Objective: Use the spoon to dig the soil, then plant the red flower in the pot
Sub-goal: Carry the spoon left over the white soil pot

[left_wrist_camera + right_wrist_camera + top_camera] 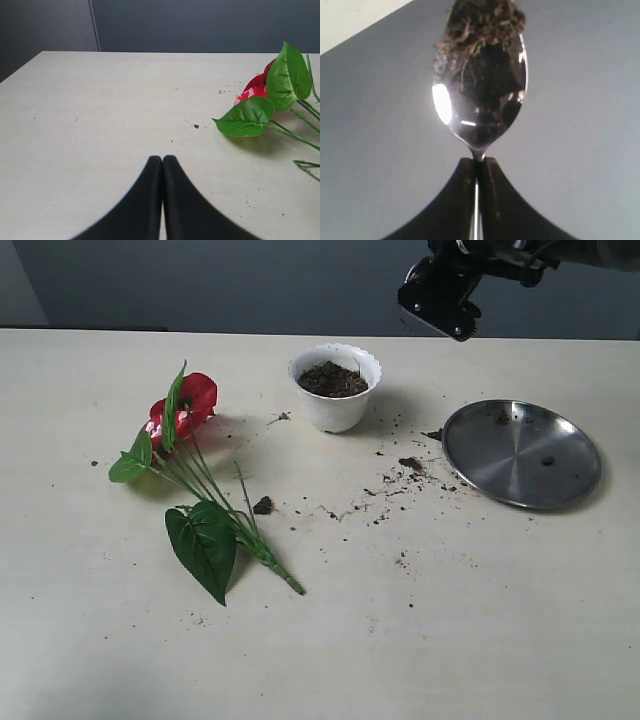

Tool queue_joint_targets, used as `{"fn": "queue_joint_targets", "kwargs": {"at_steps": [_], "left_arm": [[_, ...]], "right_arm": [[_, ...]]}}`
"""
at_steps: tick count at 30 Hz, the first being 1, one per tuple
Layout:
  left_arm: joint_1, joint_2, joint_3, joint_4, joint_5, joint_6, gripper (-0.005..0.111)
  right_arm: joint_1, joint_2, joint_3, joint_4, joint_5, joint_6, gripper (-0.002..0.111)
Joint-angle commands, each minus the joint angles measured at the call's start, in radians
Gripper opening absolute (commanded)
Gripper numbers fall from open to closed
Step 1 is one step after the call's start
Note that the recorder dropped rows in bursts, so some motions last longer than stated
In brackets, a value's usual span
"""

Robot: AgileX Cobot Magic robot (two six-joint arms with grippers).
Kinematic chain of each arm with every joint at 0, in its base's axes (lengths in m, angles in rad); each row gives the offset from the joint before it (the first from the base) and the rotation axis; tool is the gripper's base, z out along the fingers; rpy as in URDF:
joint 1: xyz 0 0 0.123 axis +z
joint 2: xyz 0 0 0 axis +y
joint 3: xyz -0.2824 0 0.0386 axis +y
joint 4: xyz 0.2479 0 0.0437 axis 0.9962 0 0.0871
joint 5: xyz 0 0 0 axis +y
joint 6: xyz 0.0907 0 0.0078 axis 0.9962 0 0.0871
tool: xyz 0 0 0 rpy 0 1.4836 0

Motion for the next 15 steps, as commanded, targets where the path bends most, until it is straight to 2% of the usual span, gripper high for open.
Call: {"fn": "queue_joint_targets", "kwargs": {"at_steps": [1,8,15], "left_arm": [[-0.003,-0.005,0.005,0.0,-0.011,-0.002,0.0],[-0.003,-0.005,0.005,0.0,-0.011,-0.002,0.0],[-0.003,-0.005,0.005,0.0,-0.011,-0.002,0.0]], "right_arm": [[0.0,0.046,0.0,-0.093,-0.054,-0.012,-0.001],[0.005,0.104,-0.002,-0.233,-0.166,-0.008,-0.001],[0.005,0.129,-0.003,-0.251,-0.213,-0.004,-0.001]]}}
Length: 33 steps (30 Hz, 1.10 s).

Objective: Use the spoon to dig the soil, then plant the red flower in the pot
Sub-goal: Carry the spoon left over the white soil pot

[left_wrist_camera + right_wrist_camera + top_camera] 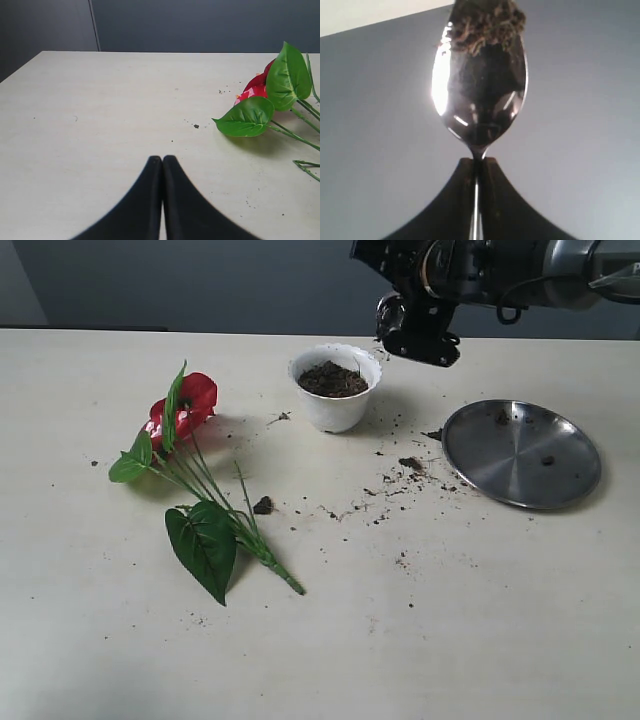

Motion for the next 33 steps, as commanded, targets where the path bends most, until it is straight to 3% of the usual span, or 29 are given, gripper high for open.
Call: {"fn": "queue_joint_targets", "kwargs": {"at_steps": [1,19,27,33], "left_arm": [[-0.003,-0.005,0.005,0.0,-0.011,-0.002,0.0],[-0.003,-0.005,0.005,0.0,-0.011,-0.002,0.0],[-0.003,-0.005,0.005,0.0,-0.011,-0.002,0.0],[-0.003,-0.005,0.005,0.0,-0.011,-0.002,0.0]], "right_arm": [[0.003,0.017,-0.004,-0.033,-0.032,0.0,-0.001],[0.003,0.072,-0.084,-0.107,-0.093,0.0,-0.001],[0.031,0.074,-0.104,-0.169,0.033,0.0,-0.001],[0.044,0.046,-0.099,-0.18,0.02,0.068,-0.001]]}}
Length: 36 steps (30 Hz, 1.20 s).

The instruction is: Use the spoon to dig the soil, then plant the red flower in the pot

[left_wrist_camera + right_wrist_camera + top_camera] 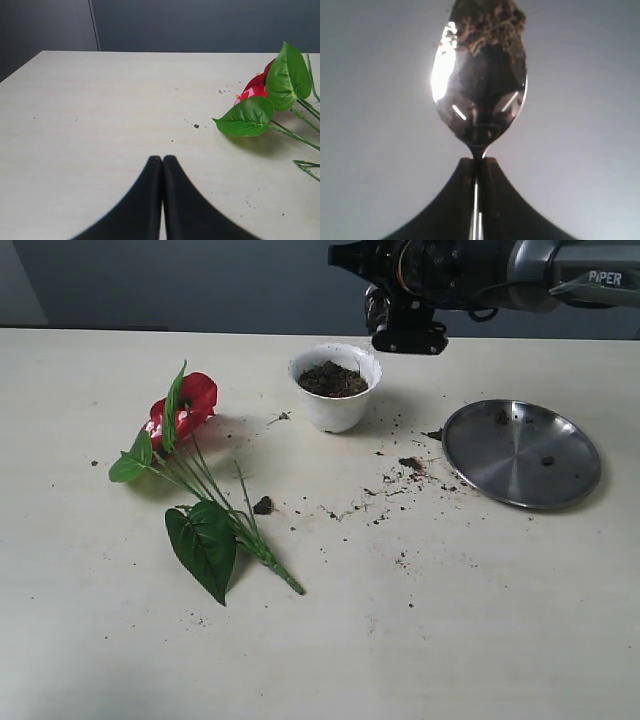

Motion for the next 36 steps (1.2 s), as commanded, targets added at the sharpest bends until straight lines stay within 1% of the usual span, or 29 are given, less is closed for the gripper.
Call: {"fn": "queue_joint_targets", "kwargs": {"at_steps": [1,5,12,15,18,22,25,28,33,36], "left_arm": [[-0.003,-0.005,0.005,0.0,-0.011,-0.002,0.0],[-0.003,-0.005,0.005,0.0,-0.011,-0.002,0.0],[-0.003,-0.005,0.005,0.0,-0.011,-0.002,0.0],[-0.003,-0.005,0.005,0.0,-0.011,-0.002,0.0],[-0.003,-0.005,0.005,0.0,-0.011,-0.002,0.0],[-0.003,-0.005,0.005,0.0,-0.011,-0.002,0.0],[-0.003,-0.005,0.005,0.0,-0.011,-0.002,0.0],[-0.003,-0.005,0.005,0.0,-0.011,-0.002,0.0],[-0.003,-0.005,0.005,0.0,-0.011,-0.002,0.0],[-0.003,-0.005,0.005,0.0,-0.011,-0.002,0.0]], "right_arm": [[0.014,-0.031,0.005,-0.011,0.001,0.07,-0.001],[0.031,-0.055,0.089,-0.052,-0.004,0.07,-0.001],[0.071,-0.055,0.094,-0.073,-0.032,0.072,-0.001],[0.088,-0.015,0.057,-0.081,-0.042,0.072,-0.001],[0.112,0.042,-0.008,-0.081,-0.006,0.072,-0.001],[0.128,0.074,-0.036,-0.081,-0.004,0.085,-0.001],[0.132,0.096,-0.058,-0.094,0.051,0.09,-0.001],[0.132,0.107,-0.068,-0.097,0.106,0.114,-0.001],[0.132,0.115,-0.068,-0.153,0.186,0.176,-0.001],[0.132,0.115,-0.068,-0.159,0.183,0.206,-0.001]]}}
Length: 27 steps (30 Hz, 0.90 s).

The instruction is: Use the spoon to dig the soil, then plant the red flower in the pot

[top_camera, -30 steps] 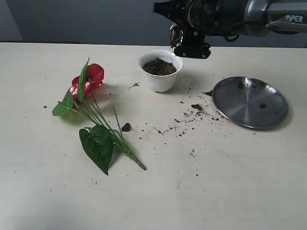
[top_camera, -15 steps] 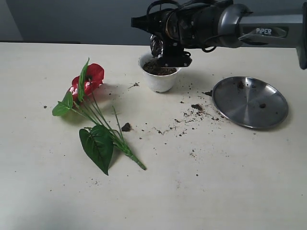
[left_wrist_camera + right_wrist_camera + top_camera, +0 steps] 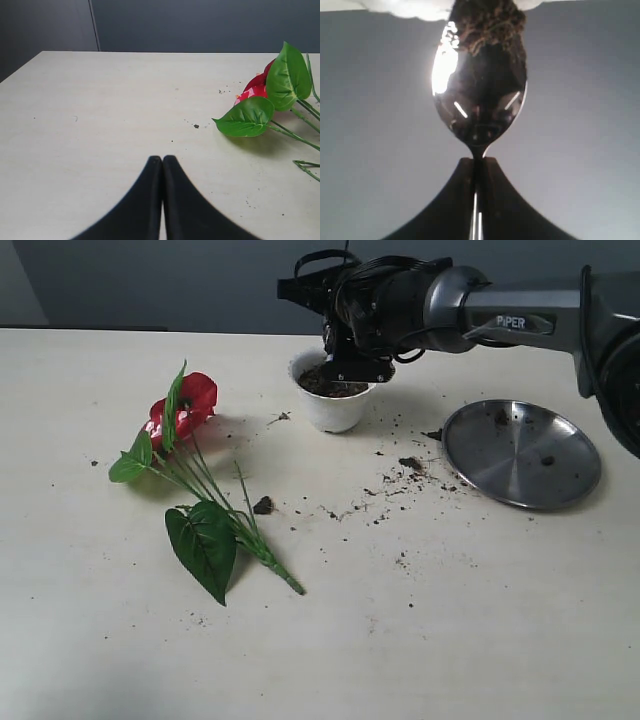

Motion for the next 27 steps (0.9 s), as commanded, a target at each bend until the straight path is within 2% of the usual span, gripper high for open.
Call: {"fn": "queue_joint_targets", "kwargs": {"at_steps": [1,9,13,18,27], "left_arm": [[-0.003,-0.005,0.005,0.0,-0.011,-0.002,0.0],[-0.003,-0.005,0.005,0.0,-0.011,-0.002,0.0],[-0.003,-0.005,0.005,0.0,-0.011,-0.002,0.0],[-0.003,-0.005,0.005,0.0,-0.011,-0.002,0.0],[-0.003,-0.005,0.005,0.0,-0.011,-0.002,0.0]], "right_arm": [[-0.003,0.006,-0.004,-0.026,0.014,0.045,-0.001],[0.011,0.012,-0.004,0.006,0.027,0.055,-0.001],[0.014,0.053,-0.004,-0.054,0.066,0.055,-0.001],[0.014,0.064,-0.004,-0.177,0.093,0.147,-0.001],[0.014,0.081,-0.004,-0.185,0.107,0.227,-0.001]]}}
